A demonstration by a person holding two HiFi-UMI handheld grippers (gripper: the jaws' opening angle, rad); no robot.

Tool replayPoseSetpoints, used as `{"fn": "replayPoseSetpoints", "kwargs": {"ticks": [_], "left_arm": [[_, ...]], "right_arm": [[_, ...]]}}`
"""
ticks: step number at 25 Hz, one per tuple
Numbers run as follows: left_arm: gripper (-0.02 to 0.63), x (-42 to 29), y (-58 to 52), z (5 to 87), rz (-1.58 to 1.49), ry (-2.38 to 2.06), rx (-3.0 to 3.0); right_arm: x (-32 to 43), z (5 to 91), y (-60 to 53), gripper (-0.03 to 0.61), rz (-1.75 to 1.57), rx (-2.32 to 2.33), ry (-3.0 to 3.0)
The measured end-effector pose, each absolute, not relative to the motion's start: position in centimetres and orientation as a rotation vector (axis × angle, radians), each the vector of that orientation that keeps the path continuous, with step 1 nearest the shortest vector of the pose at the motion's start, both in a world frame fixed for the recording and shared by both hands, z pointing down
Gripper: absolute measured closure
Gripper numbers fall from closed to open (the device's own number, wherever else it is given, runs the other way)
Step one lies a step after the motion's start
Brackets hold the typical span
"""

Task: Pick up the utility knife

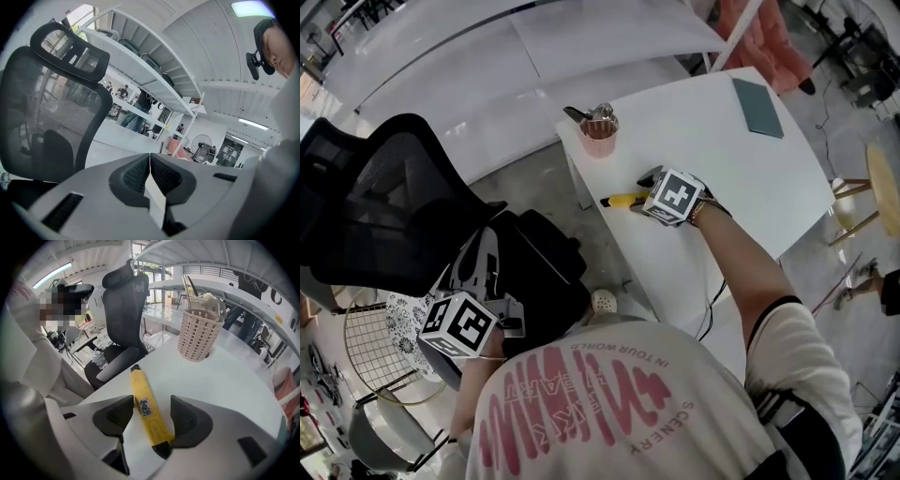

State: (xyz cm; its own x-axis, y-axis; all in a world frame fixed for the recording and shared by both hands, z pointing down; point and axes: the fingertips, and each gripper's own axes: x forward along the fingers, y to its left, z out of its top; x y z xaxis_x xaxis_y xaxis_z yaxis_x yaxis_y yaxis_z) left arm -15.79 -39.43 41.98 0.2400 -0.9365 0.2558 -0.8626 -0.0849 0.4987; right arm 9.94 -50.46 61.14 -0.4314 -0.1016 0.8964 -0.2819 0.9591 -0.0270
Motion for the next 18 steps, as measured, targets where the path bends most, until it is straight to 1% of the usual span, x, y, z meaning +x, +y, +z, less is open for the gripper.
{"fn": "replayPoseSetpoints", "kwargs": {"ticks": [8, 12, 18], "left_arm": [[0.589, -16.3, -38.9, 42.3, -0.185, -1.655, 1.929], [0.589, -16.8, -38.3, 42.1, -0.186, -1.673, 1.918], [0.589, -17.4, -37.6, 41.5, -0.203, -1.696, 1.906]], "right_arm": [[9.7, 61.1, -50.3, 0.318, 0.128, 0.207, -1.984], [9.4, 61.2, -49.8, 0.365, 0.158, 0.159, -1.977], [9.8, 60.9, -49.7, 0.371, 0.173, 0.17, -1.971]]}}
